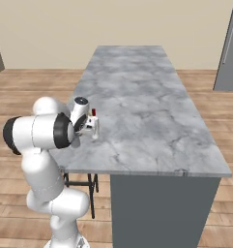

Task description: There is a bowl on the dining counter. Grab a lemon wedge from the fridge and place it in the bowl. Then get the liquor bottle and glass cup from the cabinet and place them next to the bowl.

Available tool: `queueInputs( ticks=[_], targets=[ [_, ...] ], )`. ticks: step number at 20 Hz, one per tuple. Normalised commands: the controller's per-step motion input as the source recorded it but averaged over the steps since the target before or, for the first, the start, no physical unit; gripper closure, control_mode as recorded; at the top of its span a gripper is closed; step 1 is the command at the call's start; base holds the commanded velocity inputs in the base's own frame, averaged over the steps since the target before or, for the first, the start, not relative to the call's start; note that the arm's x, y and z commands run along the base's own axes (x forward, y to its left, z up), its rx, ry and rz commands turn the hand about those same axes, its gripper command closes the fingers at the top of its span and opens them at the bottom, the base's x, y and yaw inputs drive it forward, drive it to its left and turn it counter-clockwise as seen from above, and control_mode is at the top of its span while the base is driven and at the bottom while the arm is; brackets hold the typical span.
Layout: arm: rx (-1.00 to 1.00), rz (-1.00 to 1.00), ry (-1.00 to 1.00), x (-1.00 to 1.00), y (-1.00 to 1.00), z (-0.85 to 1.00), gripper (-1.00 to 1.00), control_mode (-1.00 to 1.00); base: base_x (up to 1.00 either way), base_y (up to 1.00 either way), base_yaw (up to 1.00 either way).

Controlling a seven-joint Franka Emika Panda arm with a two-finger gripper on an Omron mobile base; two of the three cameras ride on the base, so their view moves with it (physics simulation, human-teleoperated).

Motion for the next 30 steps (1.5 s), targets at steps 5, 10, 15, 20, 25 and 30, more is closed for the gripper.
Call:
queueInputs(
  ticks=[5,10,15,20,25,30],
  targets=[
    [0.00,0.07,0.00,0.33,0.10,-0.33,1.00,-1.00,0.00,0.00,0.00],
    [0.00,0.04,-0.01,0.23,0.00,-0.12,1.00,-1.00,0.00,0.00,0.00],
    [0.00,0.00,-0.02,0.01,0.00,-0.12,1.00,-1.00,0.00,0.00,0.00],
    [0.00,0.00,-0.02,0.00,0.00,-0.27,-1.00,-1.00,0.00,0.00,0.00],
    [0.00,0.00,-0.01,-0.01,0.00,-0.11,-1.00,-1.00,0.00,0.00,0.00],
    [0.00,0.00,-0.16,-0.34,0.00,0.19,-1.00,-1.00,0.00,0.00,0.00]
  ],
)
